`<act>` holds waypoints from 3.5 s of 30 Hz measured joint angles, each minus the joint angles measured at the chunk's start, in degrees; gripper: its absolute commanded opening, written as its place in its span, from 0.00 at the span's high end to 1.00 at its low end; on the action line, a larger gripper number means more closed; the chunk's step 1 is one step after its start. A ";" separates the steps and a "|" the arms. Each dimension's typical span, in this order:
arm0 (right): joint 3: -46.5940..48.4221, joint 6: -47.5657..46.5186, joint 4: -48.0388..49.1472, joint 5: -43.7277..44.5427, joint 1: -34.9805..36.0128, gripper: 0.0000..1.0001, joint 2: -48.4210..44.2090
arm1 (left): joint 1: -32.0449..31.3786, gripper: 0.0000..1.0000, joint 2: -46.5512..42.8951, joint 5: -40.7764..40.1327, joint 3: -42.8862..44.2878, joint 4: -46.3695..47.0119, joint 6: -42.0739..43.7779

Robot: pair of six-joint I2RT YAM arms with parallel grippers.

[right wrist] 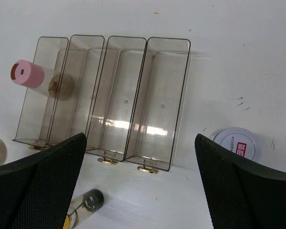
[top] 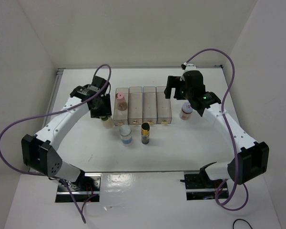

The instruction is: Organize the condiment bottles

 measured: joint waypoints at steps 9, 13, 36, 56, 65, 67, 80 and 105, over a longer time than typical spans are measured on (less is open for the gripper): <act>0.00 0.13 0.00 0.20 0.00 0.02 0.00 | -0.98 0.58 2.16 -0.63 18.88 -5.57 3.45; 0.00 0.22 0.00 -0.02 0.00 0.02 0.00 | -1.22 0.57 4.44 -0.37 18.95 -4.74 4.48; -1.92 0.83 0.00 -0.55 -0.02 0.02 -2.45 | -1.22 0.57 17.25 1.75 19.63 4.90 6.29; -3.72 1.51 0.00 -0.68 -0.02 0.02 -2.51 | -1.22 0.49 20.94 2.08 16.87 8.17 7.21; -3.72 1.53 0.02 -0.68 -0.02 0.02 -2.51 | -1.62 0.34 22.18 2.03 16.17 8.79 7.74; -3.72 1.55 0.02 -0.66 -0.02 0.02 -2.51 | -1.79 0.34 22.25 2.01 16.17 8.94 7.76; -3.72 1.66 0.00 -0.68 -0.02 0.02 -2.58 | -3.87 0.12 22.21 0.02 17.62 7.04 7.61; -3.69 1.64 -0.66 -0.72 -0.02 0.02 -4.48 | -6.86 0.01 -5.51 17.33 3.58 0.72 13.97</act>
